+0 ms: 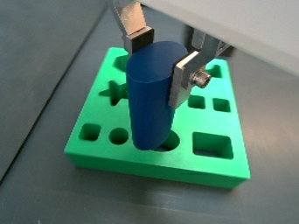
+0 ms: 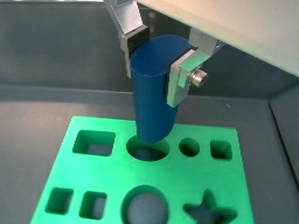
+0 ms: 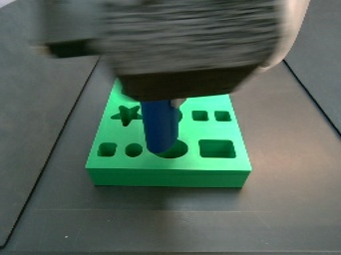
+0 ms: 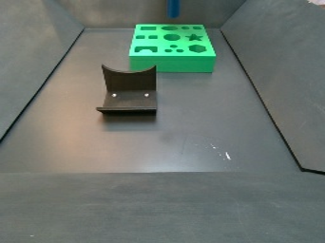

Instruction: Insert the oval object.

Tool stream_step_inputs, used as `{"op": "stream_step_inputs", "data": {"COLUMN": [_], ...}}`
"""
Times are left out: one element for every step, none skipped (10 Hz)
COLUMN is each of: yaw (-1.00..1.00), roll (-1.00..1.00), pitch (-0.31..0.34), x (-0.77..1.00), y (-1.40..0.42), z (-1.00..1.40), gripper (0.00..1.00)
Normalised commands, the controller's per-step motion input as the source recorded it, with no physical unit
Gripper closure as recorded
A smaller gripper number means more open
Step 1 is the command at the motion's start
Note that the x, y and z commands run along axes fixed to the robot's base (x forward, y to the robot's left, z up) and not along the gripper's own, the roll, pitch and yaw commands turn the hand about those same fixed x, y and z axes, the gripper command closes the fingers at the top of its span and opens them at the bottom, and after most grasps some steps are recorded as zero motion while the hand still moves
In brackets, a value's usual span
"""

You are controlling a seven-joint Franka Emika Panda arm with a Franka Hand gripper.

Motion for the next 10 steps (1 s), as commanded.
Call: {"op": "stream_step_inputs", "data": {"yaw": [-1.0,-1.0,-1.0,-1.0,-1.0,-1.0,-1.0,-1.0,-1.0,-0.97], "roll": [0.18,0.13,0.11,0.12,0.09,0.03,0.0,-0.01,-0.01,-0.07], "pitch": [0.0,0.0,0.0,-0.03,-0.027,-0.001,0.0,0.0,0.0,0.004], "x": [0.0,0.0,0.0,0.03,0.0,0.0,0.0,0.06,0.09,0.15], "y": [0.0,0.0,0.0,0.0,0.0,0.0,0.0,0.01,0.03,0.01], "z": [0.0,0.0,-0.04,-0.21,-0.26,-0.26,-0.27,-0.27,-0.3,-0.23], "gripper": [1.0,1.0,1.0,1.0,1.0,1.0,1.0,1.0,1.0,1.0]}}
